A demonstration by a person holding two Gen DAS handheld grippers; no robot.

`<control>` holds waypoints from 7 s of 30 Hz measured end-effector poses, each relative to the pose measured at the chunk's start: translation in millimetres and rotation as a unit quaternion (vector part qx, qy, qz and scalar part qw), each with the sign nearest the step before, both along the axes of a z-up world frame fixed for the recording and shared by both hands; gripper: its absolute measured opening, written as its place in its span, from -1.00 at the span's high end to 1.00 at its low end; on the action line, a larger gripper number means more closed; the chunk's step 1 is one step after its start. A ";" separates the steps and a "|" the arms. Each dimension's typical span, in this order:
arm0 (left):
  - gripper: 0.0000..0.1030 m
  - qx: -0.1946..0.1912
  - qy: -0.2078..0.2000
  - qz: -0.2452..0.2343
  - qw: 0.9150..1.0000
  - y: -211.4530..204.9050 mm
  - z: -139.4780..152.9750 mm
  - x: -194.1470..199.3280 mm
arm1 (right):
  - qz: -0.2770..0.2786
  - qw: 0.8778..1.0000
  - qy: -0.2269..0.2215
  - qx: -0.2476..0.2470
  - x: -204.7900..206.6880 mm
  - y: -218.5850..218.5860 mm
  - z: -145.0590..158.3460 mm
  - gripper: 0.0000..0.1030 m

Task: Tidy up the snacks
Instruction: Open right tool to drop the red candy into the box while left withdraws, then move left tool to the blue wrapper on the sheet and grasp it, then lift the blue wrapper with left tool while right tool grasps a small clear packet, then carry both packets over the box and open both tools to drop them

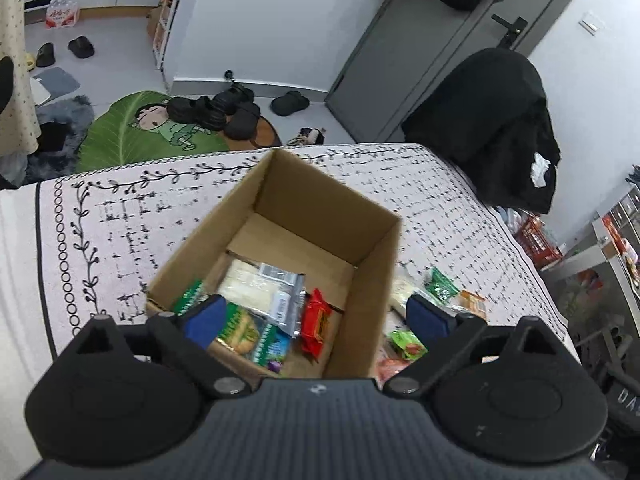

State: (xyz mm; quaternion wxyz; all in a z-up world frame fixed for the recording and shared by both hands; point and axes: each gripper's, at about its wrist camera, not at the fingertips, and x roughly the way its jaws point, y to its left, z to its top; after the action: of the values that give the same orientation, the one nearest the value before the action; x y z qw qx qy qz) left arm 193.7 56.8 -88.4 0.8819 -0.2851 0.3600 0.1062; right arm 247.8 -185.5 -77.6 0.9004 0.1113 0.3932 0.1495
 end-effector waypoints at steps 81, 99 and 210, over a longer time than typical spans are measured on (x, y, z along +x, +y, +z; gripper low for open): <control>0.60 0.058 0.102 -0.105 0.988 -163.5 -96.3 57.9 | -0.013 0.985 0.124 0.117 83.0 -96.3 -118.3 -0.20; 0.61 0.059 0.041 -0.085 0.994 -144.8 -63.0 57.1 | 0.008 0.991 0.105 0.085 110.2 -61.6 -124.8 0.16; -0.72 -0.060 -0.004 -0.014 0.998 26.6 -15.8 3.5 | 0.028 0.999 -0.021 0.042 16.2 65.8 14.8 0.38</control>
State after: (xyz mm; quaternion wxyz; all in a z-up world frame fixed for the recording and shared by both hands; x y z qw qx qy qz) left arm 197.1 83.4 -104.2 0.8660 -0.3330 0.3663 0.0705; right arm 264.1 -119.7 -62.8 0.8984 0.1352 0.3706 0.1930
